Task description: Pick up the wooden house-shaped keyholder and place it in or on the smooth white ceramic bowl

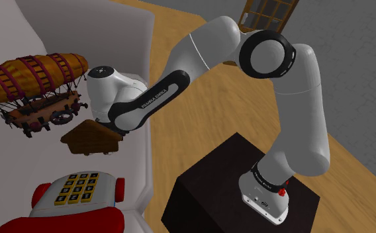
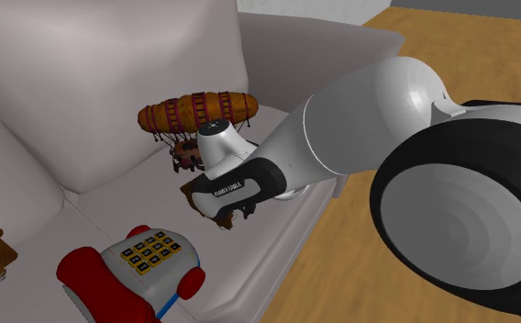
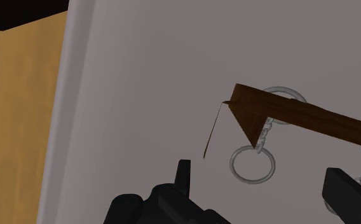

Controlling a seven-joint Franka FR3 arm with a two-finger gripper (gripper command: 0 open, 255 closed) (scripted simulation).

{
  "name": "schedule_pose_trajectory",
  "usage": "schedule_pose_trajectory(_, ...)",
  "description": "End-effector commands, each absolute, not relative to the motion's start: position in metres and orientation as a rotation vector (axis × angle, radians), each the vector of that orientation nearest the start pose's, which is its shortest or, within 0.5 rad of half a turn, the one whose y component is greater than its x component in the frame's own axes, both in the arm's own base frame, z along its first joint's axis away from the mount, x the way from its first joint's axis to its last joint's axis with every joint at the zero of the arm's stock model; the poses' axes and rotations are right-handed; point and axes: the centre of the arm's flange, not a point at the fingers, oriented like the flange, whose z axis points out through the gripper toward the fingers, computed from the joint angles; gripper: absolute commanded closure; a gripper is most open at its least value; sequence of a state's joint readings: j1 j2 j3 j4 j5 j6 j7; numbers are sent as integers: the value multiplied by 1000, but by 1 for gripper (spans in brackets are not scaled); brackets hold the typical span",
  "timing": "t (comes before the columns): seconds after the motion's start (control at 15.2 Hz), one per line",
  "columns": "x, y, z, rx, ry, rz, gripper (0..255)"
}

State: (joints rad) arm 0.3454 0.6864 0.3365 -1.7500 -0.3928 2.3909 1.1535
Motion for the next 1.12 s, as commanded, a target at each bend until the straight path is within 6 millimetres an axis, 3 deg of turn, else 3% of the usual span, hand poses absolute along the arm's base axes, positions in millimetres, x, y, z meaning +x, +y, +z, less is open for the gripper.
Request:
schedule_pose_trajectory(0.0,529,401,196,-3141,402,-80,0)
schedule_pose_trajectory(0.13,529,401,196,-3141,402,-80,0)
schedule_pose_trajectory(0.2,529,401,196,-3141,402,-80,255)
schedule_pose_trajectory(0.79,529,401,196,-3141,402,-80,255)
schedule_pose_trajectory(1.06,529,401,217,-3141,402,-80,255)
